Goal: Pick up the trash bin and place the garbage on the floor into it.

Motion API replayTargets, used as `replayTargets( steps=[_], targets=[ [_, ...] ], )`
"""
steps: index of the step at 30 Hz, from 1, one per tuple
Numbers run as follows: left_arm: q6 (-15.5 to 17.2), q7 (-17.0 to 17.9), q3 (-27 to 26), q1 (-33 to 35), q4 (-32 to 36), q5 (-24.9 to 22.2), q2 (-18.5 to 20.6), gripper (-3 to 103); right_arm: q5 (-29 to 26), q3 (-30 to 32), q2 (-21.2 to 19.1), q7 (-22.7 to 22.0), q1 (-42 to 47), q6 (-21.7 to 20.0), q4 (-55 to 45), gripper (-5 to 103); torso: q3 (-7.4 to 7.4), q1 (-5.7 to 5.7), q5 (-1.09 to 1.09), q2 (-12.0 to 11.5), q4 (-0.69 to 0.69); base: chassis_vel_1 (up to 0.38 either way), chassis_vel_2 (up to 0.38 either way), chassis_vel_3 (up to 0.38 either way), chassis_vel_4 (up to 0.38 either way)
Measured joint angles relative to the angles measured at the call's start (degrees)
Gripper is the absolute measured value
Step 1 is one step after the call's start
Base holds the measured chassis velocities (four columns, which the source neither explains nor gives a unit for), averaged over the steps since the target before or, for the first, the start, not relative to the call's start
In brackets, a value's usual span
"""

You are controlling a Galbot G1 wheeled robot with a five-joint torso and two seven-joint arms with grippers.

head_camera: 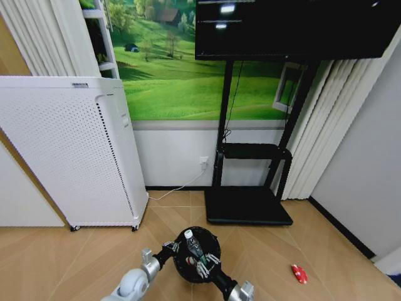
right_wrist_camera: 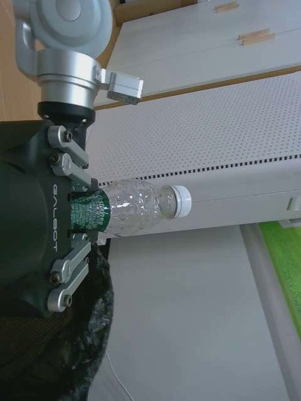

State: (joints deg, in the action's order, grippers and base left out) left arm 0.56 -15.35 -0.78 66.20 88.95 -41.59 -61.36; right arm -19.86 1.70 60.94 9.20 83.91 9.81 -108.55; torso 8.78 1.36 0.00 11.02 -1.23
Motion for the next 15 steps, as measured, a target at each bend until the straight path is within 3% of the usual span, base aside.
replayTargets(
  steps=[13,15],
  targets=[
    [0.6,-1.0,-1.6,2.5,1.1,-0.3,0.3,5,0.1,-0.3,0.4,0.3,-2.2,0.6,4.2,21,0.00,0.00,0.00,0.0,0.00,0.000,0.000,0.000,0.000],
    [0.5,-1.0,-1.8,2.8,1.1,-0.3,0.3,5,0.0,-0.1,0.0,0.7,-2.1,0.4,4.2,31,0.00,0.00,0.00,0.0,0.00,0.000,0.000,0.000,0.000]
  ],
)
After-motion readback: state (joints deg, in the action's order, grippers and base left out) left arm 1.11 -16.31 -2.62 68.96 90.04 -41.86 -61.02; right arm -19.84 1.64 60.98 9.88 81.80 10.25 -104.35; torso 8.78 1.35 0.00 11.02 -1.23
